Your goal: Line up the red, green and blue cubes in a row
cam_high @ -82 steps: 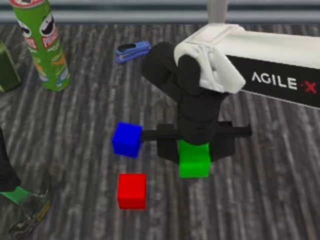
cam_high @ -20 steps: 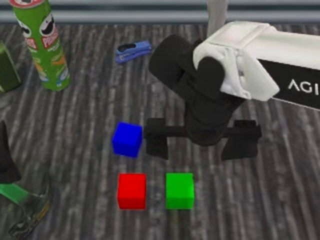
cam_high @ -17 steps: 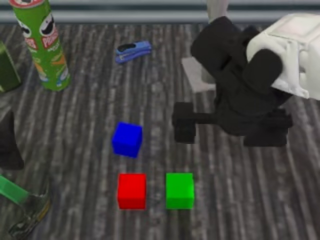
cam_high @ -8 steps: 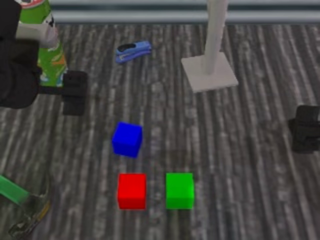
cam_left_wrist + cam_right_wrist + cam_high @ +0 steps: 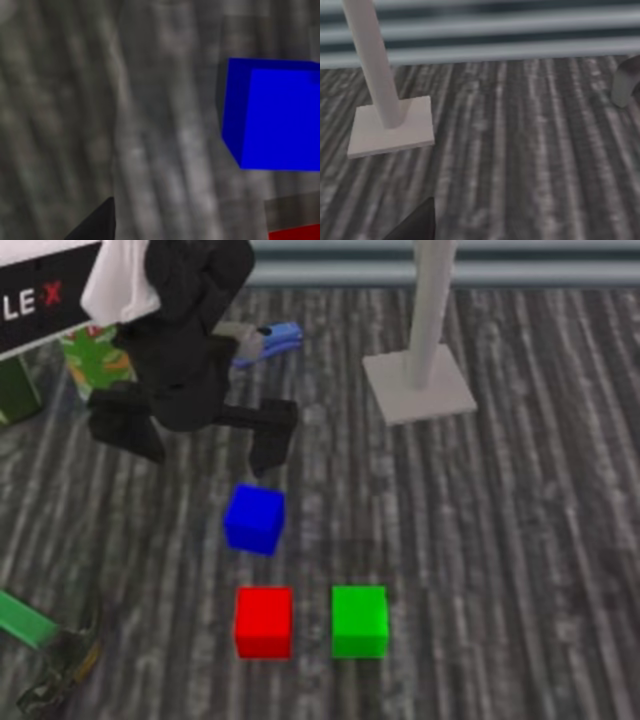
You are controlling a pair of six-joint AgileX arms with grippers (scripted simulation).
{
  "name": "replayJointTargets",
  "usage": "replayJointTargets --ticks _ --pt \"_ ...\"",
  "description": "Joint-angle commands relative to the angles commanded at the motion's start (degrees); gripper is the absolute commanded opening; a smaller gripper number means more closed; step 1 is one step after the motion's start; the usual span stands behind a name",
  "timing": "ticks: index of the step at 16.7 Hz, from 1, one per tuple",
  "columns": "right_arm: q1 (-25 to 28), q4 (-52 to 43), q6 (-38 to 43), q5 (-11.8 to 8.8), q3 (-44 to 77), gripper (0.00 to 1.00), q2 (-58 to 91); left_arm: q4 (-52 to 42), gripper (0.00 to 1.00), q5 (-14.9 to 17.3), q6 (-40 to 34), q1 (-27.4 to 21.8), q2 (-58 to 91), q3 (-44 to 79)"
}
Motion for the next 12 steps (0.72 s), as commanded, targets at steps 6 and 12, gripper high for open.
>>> replayJointTargets --ticks 6,12 --pt "-5.34 8.71 -5.43 -1.63 -9.91 1.00 -14.26 -6.13 1.00 -0.05 -1.50 -2.92 12.35 10.97" --pt "-5.47 8.92 -5.55 -1.67 -10.14 1.00 -14.57 -6.02 1.00 -0.04 -1.47 -2.74 12.66 11.05"
